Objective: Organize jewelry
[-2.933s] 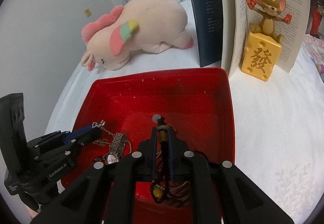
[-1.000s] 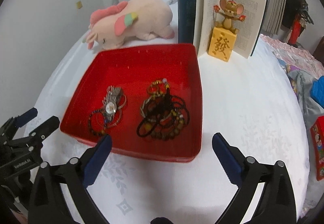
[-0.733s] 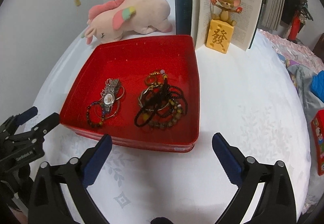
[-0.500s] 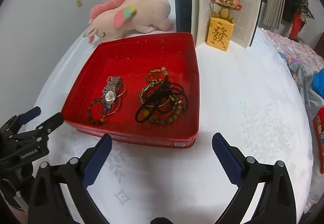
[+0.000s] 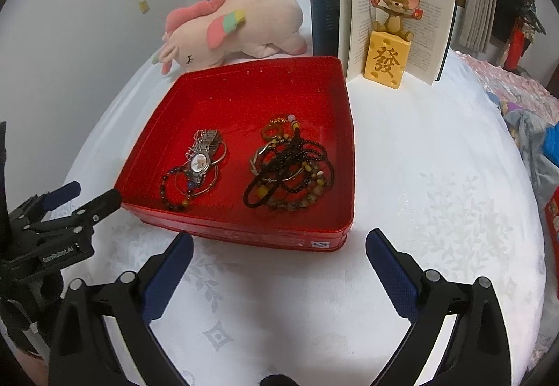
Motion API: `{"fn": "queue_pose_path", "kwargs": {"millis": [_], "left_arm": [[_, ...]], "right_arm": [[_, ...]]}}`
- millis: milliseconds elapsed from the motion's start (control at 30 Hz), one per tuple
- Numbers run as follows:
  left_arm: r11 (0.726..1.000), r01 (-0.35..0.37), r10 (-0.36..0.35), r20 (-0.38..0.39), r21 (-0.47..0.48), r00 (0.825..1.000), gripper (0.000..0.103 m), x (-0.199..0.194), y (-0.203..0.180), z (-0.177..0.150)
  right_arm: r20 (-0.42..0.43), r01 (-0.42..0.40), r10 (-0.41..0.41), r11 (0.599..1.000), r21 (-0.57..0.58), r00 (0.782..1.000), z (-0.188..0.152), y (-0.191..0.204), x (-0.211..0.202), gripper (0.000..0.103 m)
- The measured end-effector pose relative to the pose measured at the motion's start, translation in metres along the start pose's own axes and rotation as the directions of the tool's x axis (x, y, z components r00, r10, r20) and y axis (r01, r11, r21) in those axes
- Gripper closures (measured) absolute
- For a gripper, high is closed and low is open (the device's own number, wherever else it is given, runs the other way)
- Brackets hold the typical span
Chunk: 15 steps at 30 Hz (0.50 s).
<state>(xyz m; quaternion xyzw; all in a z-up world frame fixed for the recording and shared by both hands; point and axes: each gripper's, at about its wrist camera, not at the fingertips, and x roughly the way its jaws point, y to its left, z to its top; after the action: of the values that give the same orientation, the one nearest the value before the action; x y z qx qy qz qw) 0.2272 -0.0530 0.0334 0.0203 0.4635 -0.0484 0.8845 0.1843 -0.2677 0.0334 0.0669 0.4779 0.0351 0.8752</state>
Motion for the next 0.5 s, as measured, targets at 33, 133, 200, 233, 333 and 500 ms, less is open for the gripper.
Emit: {"fn": "queue_pose_path", "kwargs": {"millis": [33, 133, 200, 233, 333, 500], "left_arm": [[1.0, 0.002, -0.002, 0.0, 0.0, 1.0, 0.007, -0.0001, -0.0002, -0.0002], [1.0, 0.003, -0.003, -0.001, 0.001, 1.0, 0.007, -0.0004, -0.0007, -0.0007], [1.0, 0.004, -0.004, -0.001, 0.001, 1.0, 0.007, -0.0006, -0.0012, -0.0006], [1.0, 0.004, -0.004, -0.001, 0.001, 1.0, 0.007, -0.0007, -0.0014, -0.0007], [1.0, 0.006, -0.006, 0.001, 0.004, 1.0, 0.007, -0.001, -0.0019, -0.0009], [1.0, 0.011, -0.011, -0.001, 0.006, 1.0, 0.007, -0.0017, -0.0034, -0.0014]], "right_arm": [[-0.001, -0.001, 0.001, 1.0, -0.001, 1.0, 0.0001, -0.0002, 0.0005, 0.004], [-0.001, -0.002, 0.002, 1.0, -0.001, 1.0, 0.0001, -0.0004, 0.0009, 0.004], [-0.001, -0.006, 0.006, 1.0, -0.002, 1.0, -0.0001, -0.0002, 0.0011, 0.004], [-0.001, -0.007, 0.007, 1.0, -0.002, 1.0, -0.0002, 0.0, 0.0011, 0.004], [0.0, -0.011, 0.011, 1.0, -0.003, 1.0, -0.0007, 0.0002, 0.001, 0.004], [0.001, -0.014, 0.014, 1.0, -0.002, 1.0, -0.0005, -0.0005, 0.001, 0.004]]}}
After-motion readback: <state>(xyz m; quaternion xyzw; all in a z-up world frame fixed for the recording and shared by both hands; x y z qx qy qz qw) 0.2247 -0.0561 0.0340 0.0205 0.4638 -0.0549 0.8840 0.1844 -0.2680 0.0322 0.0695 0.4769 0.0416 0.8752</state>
